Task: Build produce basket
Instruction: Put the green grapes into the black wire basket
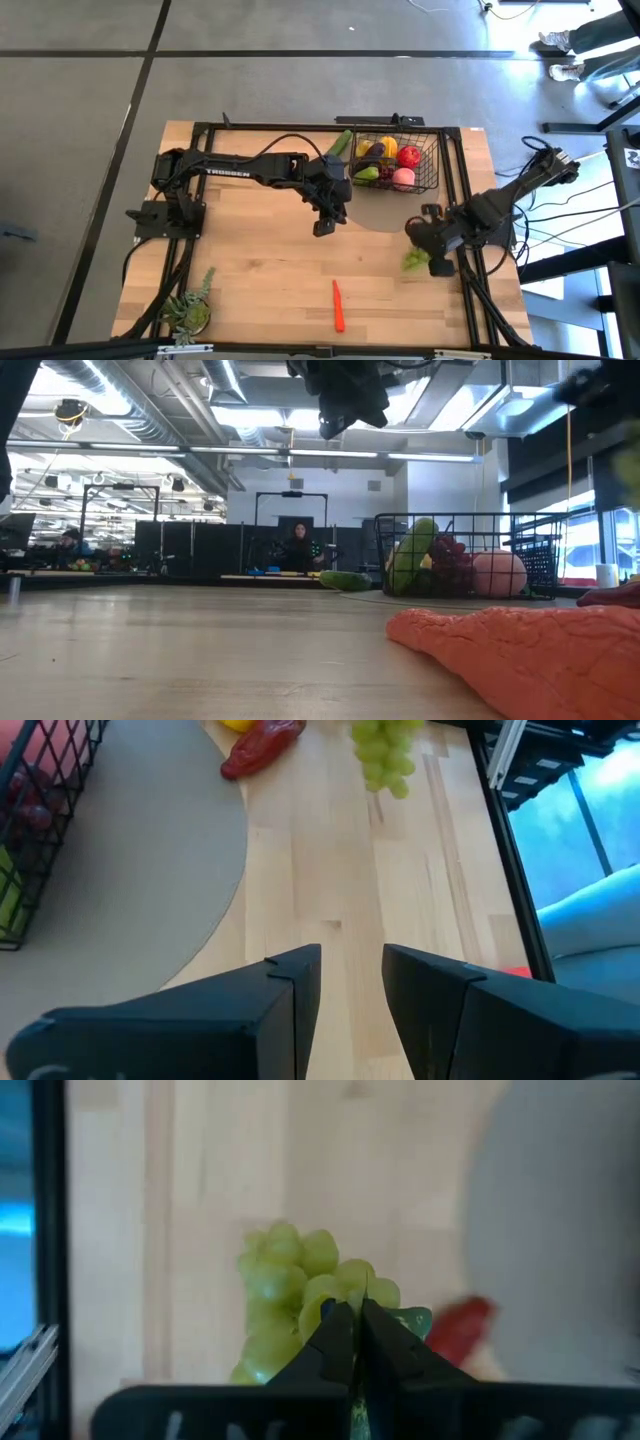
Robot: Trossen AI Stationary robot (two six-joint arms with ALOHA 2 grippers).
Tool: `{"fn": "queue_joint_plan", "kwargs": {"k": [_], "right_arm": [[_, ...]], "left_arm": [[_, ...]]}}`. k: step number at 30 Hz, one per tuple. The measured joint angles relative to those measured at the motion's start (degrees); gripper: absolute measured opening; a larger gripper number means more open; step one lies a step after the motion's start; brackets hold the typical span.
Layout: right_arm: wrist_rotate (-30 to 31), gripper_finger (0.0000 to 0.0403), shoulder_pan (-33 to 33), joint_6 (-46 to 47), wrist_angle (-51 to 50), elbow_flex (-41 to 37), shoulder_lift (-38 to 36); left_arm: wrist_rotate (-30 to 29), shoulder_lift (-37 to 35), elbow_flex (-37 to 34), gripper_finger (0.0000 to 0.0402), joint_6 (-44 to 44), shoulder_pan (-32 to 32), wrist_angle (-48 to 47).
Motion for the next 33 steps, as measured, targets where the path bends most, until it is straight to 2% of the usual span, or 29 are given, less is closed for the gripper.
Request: {"fn": "queue_joint_plan", "kwargs": {"k": [7, 12, 16, 20, 28, 33], "right_arm": [[12.5, 0.0000, -5.1, -0.1, -12.2, 12.3, 0.0], [23.8, 0.0000, -10.3, -1.0, -19.1, 20.9, 0.0], [30.3, 0.0000, -15.3, -5.9, -19.4, 25.4, 0.0], [34.8, 0.0000, -21.8, -11.7, -18.4, 26.5, 0.0], [33.2, 0.0000, -36.7, -24.8, -12.7, 26.5, 1.1], [24.3, 0.0000, -46.6, -30.9, -8.1, 26.4, 3.8]], "left_arm": [[0.0, 0.0, 0.0, 0.0098, 1.2, -0.4, 0.3], [-0.7, 0.0, 0.0, 0.0098, 1.3, -0.4, 1.9], [-3.2, 0.0, 0.0, 0.0098, 3.0, -0.3, 7.7], [-4.9, 0.0, 0.0, 0.0098, 4.2, 0.2, 12.4], [-4.9, 0.0, 0.0, 0.0098, 3.9, 2.6, 14.5], [-5.0, 0.0, 0.0, 0.0098, 3.8, 4.1, 14.5]]}}
